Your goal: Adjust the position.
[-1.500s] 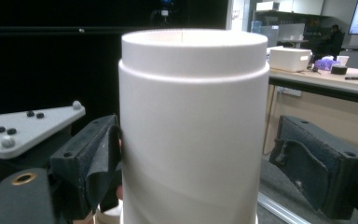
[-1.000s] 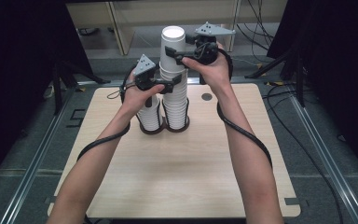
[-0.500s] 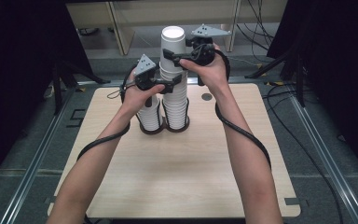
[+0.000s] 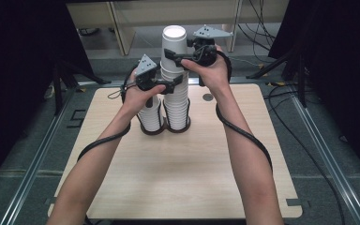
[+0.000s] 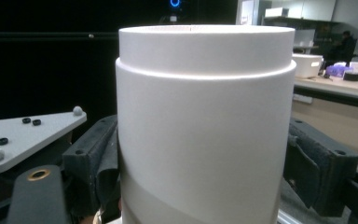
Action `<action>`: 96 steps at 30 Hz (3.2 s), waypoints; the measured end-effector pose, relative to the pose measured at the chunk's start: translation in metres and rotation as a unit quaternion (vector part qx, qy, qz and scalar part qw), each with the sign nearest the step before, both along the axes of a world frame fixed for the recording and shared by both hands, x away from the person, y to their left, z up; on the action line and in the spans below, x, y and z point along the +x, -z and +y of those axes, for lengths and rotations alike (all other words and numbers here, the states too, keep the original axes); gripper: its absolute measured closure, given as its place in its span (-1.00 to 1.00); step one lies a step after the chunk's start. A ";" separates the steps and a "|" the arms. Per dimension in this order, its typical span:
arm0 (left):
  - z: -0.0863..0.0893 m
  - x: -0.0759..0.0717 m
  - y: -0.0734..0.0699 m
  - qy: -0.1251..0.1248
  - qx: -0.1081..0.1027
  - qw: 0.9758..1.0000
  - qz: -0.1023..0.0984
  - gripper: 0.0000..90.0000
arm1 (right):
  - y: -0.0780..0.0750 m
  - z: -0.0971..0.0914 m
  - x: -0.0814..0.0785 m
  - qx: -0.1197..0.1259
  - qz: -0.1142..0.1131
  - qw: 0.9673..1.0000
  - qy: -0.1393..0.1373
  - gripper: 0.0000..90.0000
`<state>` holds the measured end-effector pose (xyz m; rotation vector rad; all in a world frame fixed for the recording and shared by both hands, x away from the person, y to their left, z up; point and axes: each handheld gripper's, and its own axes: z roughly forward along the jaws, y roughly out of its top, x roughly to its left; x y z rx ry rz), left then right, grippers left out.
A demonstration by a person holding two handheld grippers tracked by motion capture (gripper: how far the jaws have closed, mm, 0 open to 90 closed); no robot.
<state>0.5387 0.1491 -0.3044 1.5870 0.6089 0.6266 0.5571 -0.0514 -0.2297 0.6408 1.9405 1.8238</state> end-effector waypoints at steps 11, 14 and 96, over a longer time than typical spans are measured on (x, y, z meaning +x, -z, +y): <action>0.000 0.000 0.000 -0.001 0.004 1.000 -0.001 -0.90 | -0.010 -0.004 -0.004 0.027 -0.032 0.999 0.005 -0.53; 0.000 0.001 0.000 -0.001 0.005 1.000 0.000 -0.91 | -0.015 -0.005 -0.007 0.039 -0.037 0.999 0.002 -0.52; 0.032 -0.089 0.009 0.021 -0.011 0.999 -0.046 -1.00 | 0.009 -0.064 -0.087 0.090 -0.085 0.992 -0.003 -0.51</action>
